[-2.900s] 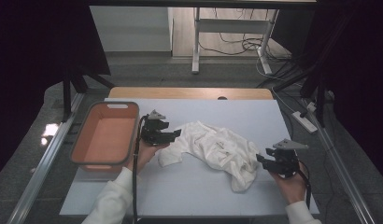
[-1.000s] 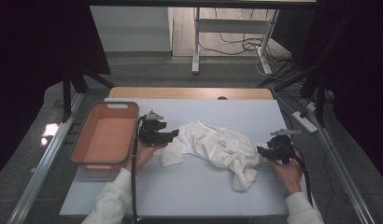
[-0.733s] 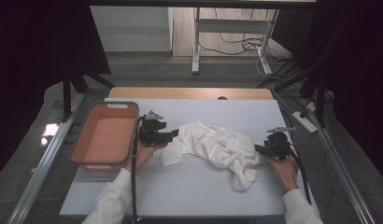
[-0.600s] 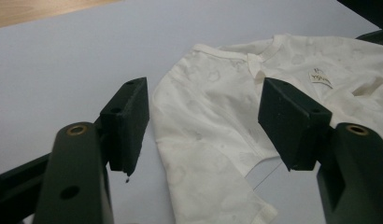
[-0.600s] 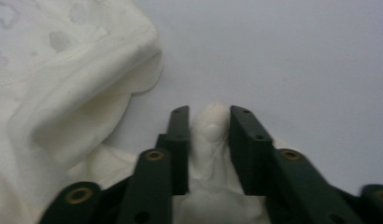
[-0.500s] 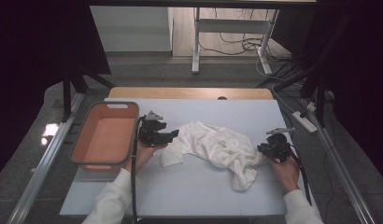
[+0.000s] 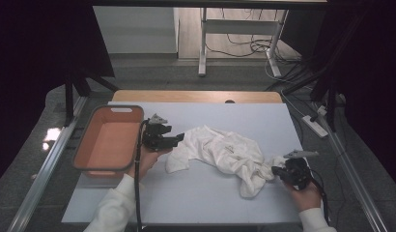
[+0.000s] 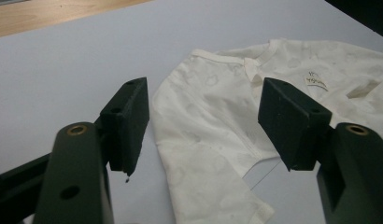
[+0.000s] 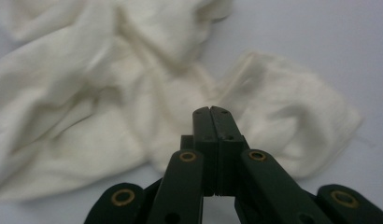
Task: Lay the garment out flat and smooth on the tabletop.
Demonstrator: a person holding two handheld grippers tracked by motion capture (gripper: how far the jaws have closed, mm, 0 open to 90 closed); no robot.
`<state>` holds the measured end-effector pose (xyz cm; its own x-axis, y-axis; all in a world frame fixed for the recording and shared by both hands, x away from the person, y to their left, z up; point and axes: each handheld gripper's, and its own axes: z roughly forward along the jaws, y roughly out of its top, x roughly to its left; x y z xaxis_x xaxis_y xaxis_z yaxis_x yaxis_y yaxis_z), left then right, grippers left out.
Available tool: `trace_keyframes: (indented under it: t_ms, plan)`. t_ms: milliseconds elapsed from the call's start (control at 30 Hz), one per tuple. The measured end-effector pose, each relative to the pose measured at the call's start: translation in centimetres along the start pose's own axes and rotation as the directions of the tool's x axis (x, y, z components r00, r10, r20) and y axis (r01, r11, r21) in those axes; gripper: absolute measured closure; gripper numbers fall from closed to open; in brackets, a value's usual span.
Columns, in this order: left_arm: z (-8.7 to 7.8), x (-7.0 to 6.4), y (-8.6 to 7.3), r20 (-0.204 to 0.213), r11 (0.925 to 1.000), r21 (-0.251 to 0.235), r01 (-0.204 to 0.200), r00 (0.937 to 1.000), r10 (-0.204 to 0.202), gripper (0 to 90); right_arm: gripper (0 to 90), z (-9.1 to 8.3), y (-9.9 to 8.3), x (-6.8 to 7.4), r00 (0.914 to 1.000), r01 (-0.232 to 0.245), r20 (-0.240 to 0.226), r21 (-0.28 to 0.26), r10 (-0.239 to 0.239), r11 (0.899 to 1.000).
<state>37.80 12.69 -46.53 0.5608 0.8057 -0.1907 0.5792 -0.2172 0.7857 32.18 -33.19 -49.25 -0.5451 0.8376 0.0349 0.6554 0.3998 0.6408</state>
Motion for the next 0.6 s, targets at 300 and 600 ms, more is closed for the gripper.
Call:
trace_keyframes:
  t_ms: [300,600]
  plan:
    - [0.1,-0.1,0.1,0.002,1.0000,-0.001,-0.003,1.0000,0.003,34.4,87.0,-0.5,-0.3,3.0,0.9944,0.096,-0.045,0.016,-0.096,0.995]
    - [0.0,0.1,0.0,0.001,1.0000,0.000,0.004,1.0000,-0.004,34.4,49.9,-1.0,1.4,7.3,0.9753,0.172,-0.123,-0.103,-0.184,0.980]
